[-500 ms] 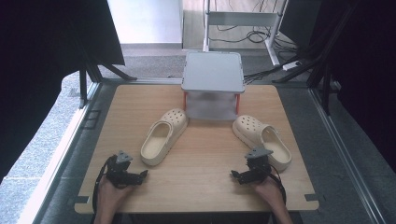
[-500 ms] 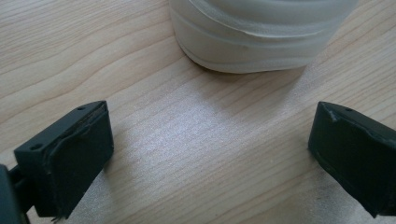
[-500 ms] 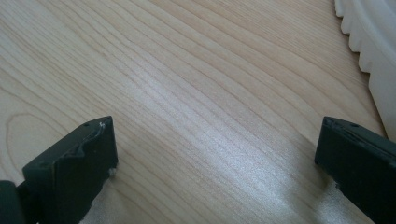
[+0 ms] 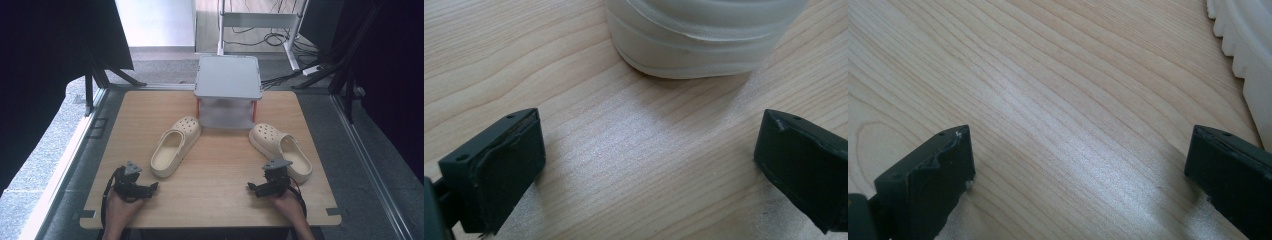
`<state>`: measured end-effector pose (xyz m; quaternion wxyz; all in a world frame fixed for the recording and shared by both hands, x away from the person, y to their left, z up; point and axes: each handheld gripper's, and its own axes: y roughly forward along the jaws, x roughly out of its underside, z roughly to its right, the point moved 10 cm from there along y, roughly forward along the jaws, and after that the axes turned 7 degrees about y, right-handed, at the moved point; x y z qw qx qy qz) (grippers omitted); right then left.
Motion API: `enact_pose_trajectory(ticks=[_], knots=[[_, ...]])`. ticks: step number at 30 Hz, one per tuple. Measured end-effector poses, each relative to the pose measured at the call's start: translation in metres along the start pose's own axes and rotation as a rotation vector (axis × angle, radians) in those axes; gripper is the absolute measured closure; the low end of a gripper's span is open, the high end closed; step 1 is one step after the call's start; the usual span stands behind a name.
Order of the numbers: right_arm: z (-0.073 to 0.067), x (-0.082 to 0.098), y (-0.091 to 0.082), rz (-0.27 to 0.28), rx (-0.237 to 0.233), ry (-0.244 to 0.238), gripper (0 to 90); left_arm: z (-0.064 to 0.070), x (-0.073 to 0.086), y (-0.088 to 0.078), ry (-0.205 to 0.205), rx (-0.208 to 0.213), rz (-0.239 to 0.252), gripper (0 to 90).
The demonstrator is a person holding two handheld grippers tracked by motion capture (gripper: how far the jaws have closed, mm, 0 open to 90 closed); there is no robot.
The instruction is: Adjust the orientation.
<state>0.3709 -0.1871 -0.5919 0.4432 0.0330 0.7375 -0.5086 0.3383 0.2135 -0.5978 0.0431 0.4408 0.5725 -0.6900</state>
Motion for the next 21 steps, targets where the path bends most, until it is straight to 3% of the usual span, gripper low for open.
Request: enact_pose_trajectory(ticks=[21], knots=[[-0.001,0.0007,-0.0031,-0.013,-0.003,0.027,1.4,0.0,-0.0001,0.0,-0.001,-0.001,0.0,0.0]])
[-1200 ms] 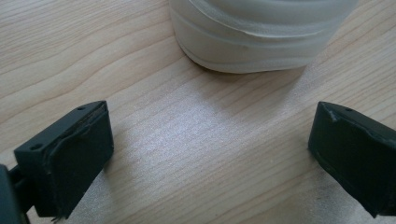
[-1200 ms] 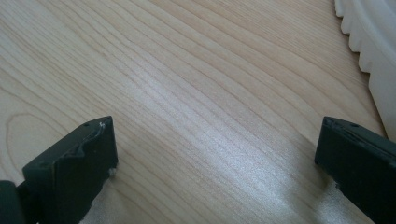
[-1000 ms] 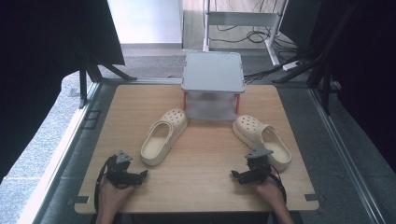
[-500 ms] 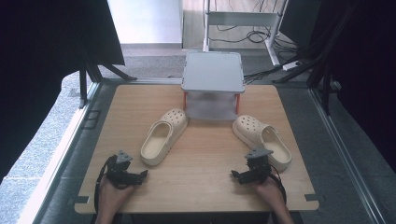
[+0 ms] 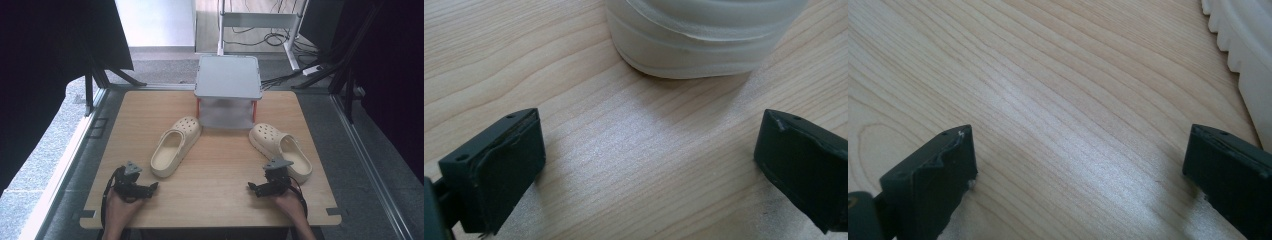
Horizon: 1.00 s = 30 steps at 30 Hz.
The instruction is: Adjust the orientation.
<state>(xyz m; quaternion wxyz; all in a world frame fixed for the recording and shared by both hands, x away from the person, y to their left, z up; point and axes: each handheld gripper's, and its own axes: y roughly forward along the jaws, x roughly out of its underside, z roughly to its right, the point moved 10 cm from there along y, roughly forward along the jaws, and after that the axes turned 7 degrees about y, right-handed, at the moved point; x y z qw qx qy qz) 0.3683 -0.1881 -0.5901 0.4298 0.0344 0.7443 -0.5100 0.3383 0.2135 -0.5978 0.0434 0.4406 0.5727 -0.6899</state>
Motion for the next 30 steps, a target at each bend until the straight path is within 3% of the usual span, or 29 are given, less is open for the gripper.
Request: enact_pose_trajectory(ticks=[3,4,10,17,30], knots=[[-0.003,0.0,-0.003,-0.016,-0.026,0.003,6.2,0.0,0.0,0.0,0.0,0.0,0.0,0.0],[-0.005,-0.002,-0.006,-0.02,-0.061,0.012,6.1,0.0,0.0,0.0,0.0,0.0,0.0,0.0],[-0.006,-0.008,-0.013,-0.012,-0.06,0.005,4.2,0.0,0.0,0.0,0.0,0.0,0.0,0.0],[-0.011,-0.022,-0.02,0.008,-0.09,-0.018,0.6,0.0,0.0,0.0,0.0,0.0,0.0,0.0],[-0.026,-0.053,-0.018,0.022,-0.125,-0.046,0.0,0.0,0.0,0.0,0.0,0.0,0.0,0.0]])
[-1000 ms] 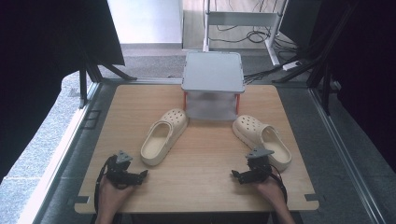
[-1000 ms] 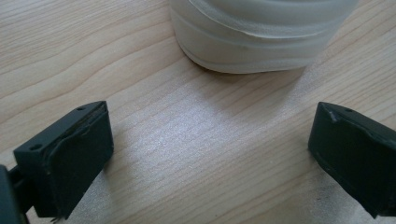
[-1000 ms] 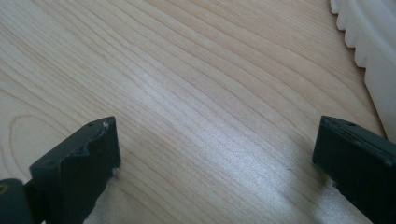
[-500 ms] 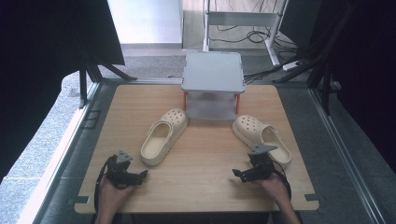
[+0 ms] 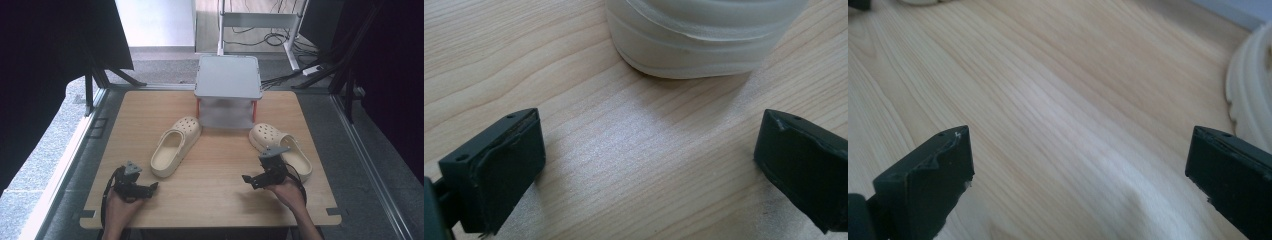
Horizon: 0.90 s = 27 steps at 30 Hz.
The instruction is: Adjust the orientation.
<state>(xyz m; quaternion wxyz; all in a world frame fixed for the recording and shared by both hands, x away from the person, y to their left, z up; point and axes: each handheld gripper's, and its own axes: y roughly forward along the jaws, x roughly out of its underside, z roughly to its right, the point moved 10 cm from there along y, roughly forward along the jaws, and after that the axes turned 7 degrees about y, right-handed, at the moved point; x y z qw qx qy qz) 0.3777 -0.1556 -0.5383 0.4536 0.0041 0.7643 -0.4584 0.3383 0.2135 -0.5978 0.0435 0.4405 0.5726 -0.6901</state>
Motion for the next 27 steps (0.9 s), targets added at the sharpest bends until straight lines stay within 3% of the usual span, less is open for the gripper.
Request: enact_pose_trajectory(ticks=[4,9,12,20,27], knots=[[-0.004,-0.014,0.004,0.012,-0.014,-0.005,0.0,0.0,0.0,0.0,0.0,0.0,0.0,0.0],[-0.014,-0.037,0.011,0.047,-0.054,0.03,0.0,0.0,0.0,0.0,0.0,0.0,0.0,0.0],[-0.018,-0.043,0.015,0.044,-0.062,0.03,0.0,0.0,0.0,0.0,0.0,0.0,0.0,0.0],[-0.035,-0.072,0.038,0.013,-0.069,-0.028,1.3,0.0,0.0,0.0,0.003,0.0,0.0,0.0],[-0.043,-0.091,0.052,0.005,-0.076,0.002,6.4,0.0,0.0,0.0,0.001,0.0,0.0,0.0]])
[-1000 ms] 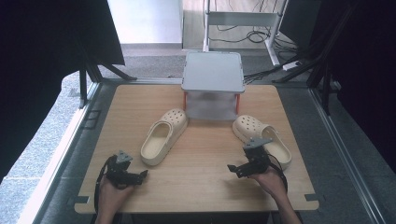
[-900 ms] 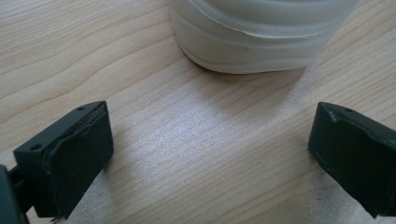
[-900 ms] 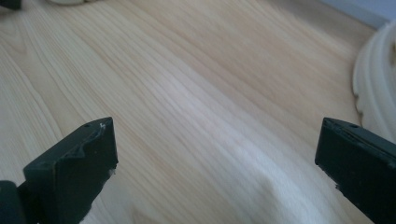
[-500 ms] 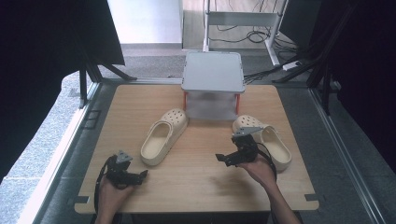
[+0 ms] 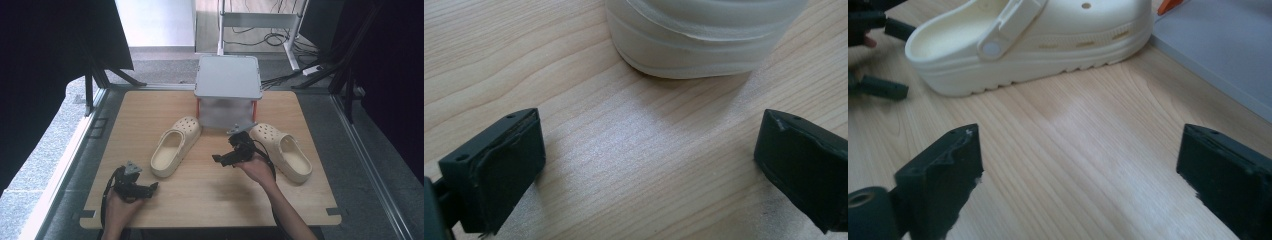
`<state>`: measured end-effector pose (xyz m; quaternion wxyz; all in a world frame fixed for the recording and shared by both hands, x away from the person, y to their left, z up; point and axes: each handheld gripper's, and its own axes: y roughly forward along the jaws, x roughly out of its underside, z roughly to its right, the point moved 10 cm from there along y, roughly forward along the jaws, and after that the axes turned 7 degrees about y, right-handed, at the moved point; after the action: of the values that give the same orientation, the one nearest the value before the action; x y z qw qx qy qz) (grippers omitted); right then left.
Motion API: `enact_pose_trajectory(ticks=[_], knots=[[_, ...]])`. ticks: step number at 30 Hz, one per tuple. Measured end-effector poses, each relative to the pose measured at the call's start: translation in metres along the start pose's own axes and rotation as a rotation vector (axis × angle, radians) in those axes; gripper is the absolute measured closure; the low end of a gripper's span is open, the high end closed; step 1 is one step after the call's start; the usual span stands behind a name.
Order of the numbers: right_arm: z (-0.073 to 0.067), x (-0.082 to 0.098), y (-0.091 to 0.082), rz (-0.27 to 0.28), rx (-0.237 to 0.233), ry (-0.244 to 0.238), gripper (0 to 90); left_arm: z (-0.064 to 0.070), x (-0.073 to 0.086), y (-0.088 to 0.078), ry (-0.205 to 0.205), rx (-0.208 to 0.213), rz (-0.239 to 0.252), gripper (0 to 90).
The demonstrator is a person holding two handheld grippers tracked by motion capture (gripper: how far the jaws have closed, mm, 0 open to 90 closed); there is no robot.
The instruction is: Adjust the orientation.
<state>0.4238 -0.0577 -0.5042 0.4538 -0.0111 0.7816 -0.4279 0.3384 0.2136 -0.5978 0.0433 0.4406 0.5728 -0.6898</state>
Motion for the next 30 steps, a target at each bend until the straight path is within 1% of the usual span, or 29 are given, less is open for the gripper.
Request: enact_pose_trajectory(ticks=[2,3,6,7,9,10,13,14,15,16,20,21,23,24,25,27,28,29,30], knots=[[-0.002,-0.008,0.007,-0.006,0.009,-0.003,8.1,0.0,0.0,0.0,0.002,0.0,0.0,0.0],[-0.002,-0.008,0.007,-0.006,0.009,-0.003,8.1,0.0,0.0,0.0,0.003,0.0,0.0,0.0],[-0.008,-0.017,0.016,-0.016,0.005,-0.012,8.4,0.0,0.0,0.0,0.003,0.0,-0.001,0.0],[-0.008,-0.017,0.016,-0.016,0.005,-0.012,8.4,0.0,0.0,0.0,0.003,0.0,0.0,0.0],[-0.013,-0.023,0.024,-0.024,0.007,-0.016,8.7,0.0,0.0,0.0,0.003,0.0,-0.001,0.0],[-0.013,-0.023,0.024,-0.024,0.007,-0.016,8.7,0.0,0.0,0.0,0.003,0.001,0.0,0.0],[-0.017,-0.031,0.031,-0.021,0.007,-0.005,9.1,0.0,0.0,0.0,0.003,0.0,-0.001,0.0],[-0.019,-0.037,0.036,-0.012,0.003,0.002,9.1,0.0,0.0,0.0,0.003,0.0,0.0,0.0],[-0.019,-0.037,0.036,-0.012,0.003,0.002,9.1,0.0,0.0,0.0,0.003,0.0,0.0,0.0],[-0.021,-0.041,0.041,-0.015,-0.004,0.014,9.2,0.0,0.0,0.0,0.0,0.0,0.0,0.0],[-0.024,-0.048,0.047,-0.011,-0.005,0.024,9.3,0.0,0.0,0.0,0.0,0.0,0.001,0.0],[-0.026,-0.05,0.049,-0.011,-0.01,0.033,9.3,0.0,0.0,0.0,0.0,0.0,0.001,0.0],[-0.028,-0.057,0.055,-0.009,-0.008,0.038,9.5,0.0,0.0,0.0,0.0,0.001,0.0,0.0],[-0.028,-0.057,0.055,-0.009,-0.008,0.038,9.5,0.0,0.0,0.0,0.0,0.001,0.0,0.0],[-0.031,-0.06,0.059,-0.01,-0.014,0.052,9.6,0.0,0.0,0.0,0.0,0.001,0.0,0.0],[-0.032,-0.062,0.062,-0.009,-0.012,0.053,9.6,0.0,0.0,0.0,0.0,0.001,0.0,0.0],[-0.033,-0.063,0.065,-0.009,-0.01,0.055,9.6,0.0,0.0,0.0,0.0,0.001,0.0,0.0],[-0.036,-0.066,0.073,-0.018,-0.005,0.073,9.6,0.0,0.0,0.0,0.001,0.001,0.0,0.0],[-0.036,-0.067,0.077,-0.022,0.004,0.076,9.6,0.0,0.0,0.0,0.001,0.001,0.0,0.0]])
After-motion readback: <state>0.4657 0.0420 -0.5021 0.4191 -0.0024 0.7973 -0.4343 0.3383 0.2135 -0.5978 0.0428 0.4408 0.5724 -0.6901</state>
